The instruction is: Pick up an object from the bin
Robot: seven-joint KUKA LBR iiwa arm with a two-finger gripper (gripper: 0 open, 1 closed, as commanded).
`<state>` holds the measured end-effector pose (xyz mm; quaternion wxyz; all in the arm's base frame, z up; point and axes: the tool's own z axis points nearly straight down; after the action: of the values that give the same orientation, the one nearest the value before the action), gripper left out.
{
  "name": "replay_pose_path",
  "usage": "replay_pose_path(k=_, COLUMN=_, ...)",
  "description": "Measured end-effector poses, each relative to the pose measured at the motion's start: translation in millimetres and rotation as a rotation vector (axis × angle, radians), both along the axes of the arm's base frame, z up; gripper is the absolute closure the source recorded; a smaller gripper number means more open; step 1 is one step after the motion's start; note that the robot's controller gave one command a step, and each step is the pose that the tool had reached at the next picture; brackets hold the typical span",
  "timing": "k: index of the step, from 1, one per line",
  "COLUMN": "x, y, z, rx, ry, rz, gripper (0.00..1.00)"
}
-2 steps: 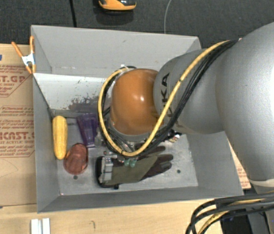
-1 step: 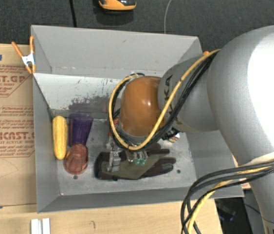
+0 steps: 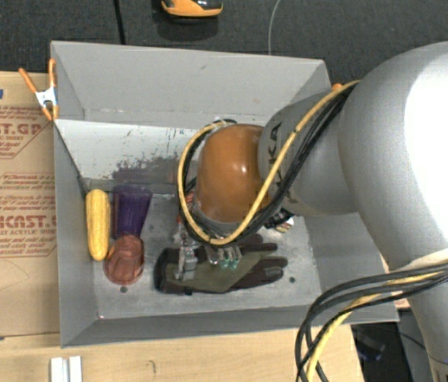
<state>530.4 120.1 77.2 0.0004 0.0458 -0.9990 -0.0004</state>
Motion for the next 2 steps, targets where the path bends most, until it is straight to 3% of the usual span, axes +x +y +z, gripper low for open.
replay_pose_path(k=1, x=0.2, y=-2, z=0, rx=0.001, ry=0.0, rz=0.004, gripper=1.0)
replay_pose_path(k=2, x=-11.1, y=-16, z=-4, rx=-0.002, ry=-0.004, rz=0.092, gripper=1.0)
